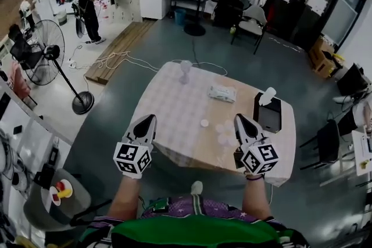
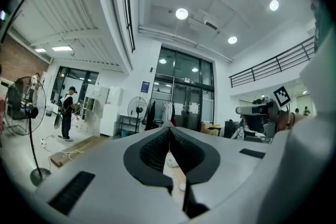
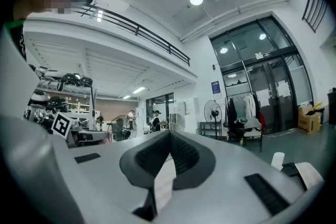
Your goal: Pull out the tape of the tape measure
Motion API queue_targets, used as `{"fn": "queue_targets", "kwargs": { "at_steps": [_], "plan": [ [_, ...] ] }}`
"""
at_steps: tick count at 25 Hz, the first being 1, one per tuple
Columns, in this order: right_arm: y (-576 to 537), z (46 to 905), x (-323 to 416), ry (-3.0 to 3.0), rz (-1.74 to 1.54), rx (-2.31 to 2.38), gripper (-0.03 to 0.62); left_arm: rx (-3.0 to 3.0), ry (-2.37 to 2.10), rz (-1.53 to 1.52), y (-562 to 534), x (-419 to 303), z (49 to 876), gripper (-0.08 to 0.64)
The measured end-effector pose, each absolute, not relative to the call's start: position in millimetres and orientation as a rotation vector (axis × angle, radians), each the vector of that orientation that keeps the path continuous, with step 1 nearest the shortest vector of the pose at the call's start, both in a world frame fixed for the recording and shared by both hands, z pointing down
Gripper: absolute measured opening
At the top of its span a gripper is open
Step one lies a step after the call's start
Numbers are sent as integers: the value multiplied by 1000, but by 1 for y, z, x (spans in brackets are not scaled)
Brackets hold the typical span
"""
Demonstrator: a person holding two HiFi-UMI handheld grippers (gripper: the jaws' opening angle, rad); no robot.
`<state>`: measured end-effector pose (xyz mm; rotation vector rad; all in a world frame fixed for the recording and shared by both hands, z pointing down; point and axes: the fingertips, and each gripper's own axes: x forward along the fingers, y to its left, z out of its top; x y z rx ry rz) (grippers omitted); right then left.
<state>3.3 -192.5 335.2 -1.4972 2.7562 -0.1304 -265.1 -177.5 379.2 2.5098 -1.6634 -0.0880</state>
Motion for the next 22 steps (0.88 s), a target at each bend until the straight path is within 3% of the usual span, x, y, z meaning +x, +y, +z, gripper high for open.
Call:
{"fn": "queue_targets", "kwargs": {
  "at_steps": [22],
  "plan": [
    [-292, 345, 126, 2731, -154, -1444, 8, 2571, -1678, -46, -281, -131, 360, 25]
  ]
}}
